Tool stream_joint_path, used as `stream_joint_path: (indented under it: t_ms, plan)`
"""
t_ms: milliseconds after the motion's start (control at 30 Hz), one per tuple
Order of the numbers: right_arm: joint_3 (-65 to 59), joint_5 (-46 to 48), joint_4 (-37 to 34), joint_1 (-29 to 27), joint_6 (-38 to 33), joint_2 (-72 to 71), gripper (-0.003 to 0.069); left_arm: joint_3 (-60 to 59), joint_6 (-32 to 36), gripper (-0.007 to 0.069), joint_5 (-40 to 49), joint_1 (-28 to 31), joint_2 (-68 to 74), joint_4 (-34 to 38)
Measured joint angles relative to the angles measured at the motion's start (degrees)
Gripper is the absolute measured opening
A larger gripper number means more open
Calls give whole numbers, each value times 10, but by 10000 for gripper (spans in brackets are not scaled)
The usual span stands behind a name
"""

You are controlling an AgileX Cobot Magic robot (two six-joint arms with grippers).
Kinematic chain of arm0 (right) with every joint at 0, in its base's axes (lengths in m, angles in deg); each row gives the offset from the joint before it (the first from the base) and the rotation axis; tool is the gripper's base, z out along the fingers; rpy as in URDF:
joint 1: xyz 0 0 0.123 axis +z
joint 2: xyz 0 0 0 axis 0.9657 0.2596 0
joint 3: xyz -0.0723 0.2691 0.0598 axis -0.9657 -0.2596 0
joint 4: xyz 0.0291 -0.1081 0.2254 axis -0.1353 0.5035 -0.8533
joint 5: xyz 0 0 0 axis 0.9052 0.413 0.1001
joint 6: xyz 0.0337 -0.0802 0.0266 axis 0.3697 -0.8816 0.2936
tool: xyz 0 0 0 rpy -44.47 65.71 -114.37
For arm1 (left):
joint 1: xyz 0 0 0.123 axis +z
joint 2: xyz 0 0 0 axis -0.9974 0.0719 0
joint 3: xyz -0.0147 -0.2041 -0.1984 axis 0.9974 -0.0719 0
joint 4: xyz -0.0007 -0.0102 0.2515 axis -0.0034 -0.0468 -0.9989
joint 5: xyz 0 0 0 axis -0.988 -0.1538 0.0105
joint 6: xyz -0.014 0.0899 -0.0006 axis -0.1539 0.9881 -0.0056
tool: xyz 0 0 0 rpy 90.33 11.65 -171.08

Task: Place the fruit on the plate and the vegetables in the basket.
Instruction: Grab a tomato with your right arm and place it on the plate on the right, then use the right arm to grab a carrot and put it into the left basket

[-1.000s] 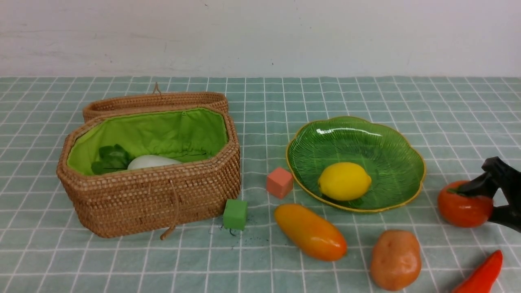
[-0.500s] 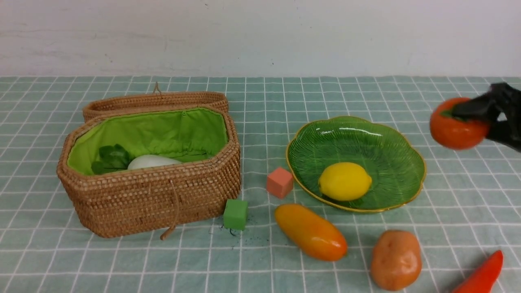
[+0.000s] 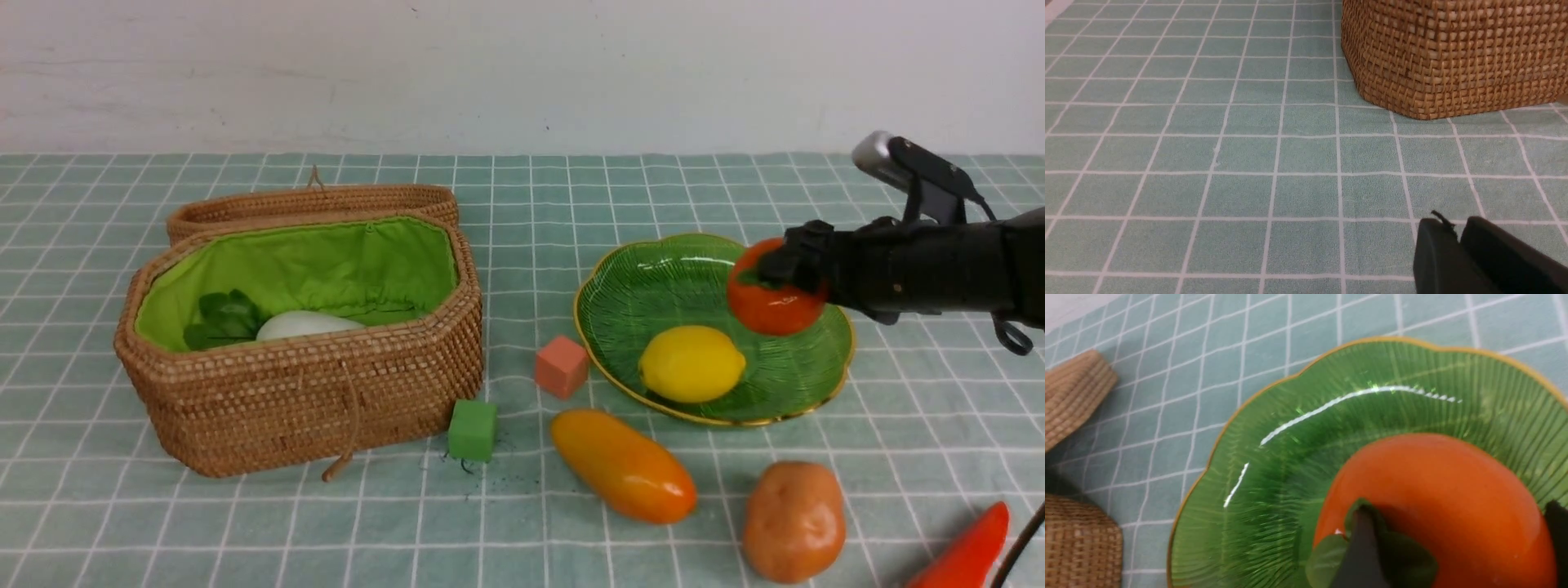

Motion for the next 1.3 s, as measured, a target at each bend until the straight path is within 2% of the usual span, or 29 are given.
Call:
stream_joint_path:
  t_ms: [67,100,167,333,433,533,633,667,733,800,833,867,900,967,1033,1067,1100,1167,1300]
  plan:
    - [0,1,1,0,0,0,567,0,0,89,0,0,0,0]
    - [0,5,6,0,-2,0,618,0,0,91,0,0,0,0]
    - [0,15,19,0,-8,-6,668,0,0,92,0,0,0,0]
    - [0,40,86,-1,-4,-47,672,0,0,92,0,0,0,0]
    - [0,102,160,-13,47,-100,652,0,0,94,0,0,0,0]
    - [1,194,254,-24,141,-159,631,0,0,94,0,0,0,0]
    - [4,334,416,-21,345,-219,601,0,0,95,0,0,0,0]
    - [4,343,427,-20,357,-222,601,0,0,96,0,0,0,0]
    - [-2,439,562,-3,487,-247,582,0,0,97,0,0,0,0]
    - [-29,480,657,18,614,-270,568,0,0,99,0,0,0,0]
    - [-42,483,680,22,654,-277,562,0,0,101,0,0,0,0]
    - [-46,483,689,23,665,-279,561,0,0,101,0,0,0,0]
    - [-71,479,708,25,730,-291,552,0,0,103,0,0,0,0]
    - [-114,451,718,25,815,-300,537,0,0,103,0,0,0,0]
    - [-154,404,714,25,874,-302,526,0,0,103,0,0,0,0]
    - [-154,404,714,25,874,-302,526,0,0,103,0,0,0,0]
    - [-187,365,706,25,909,-300,522,0,0,103,0,0,0,0]
    - [-223,308,697,25,936,-297,520,0,0,104,0,0,0,0]
    - [-288,198,720,26,964,-266,519,0,0,109,0,0,0,0]
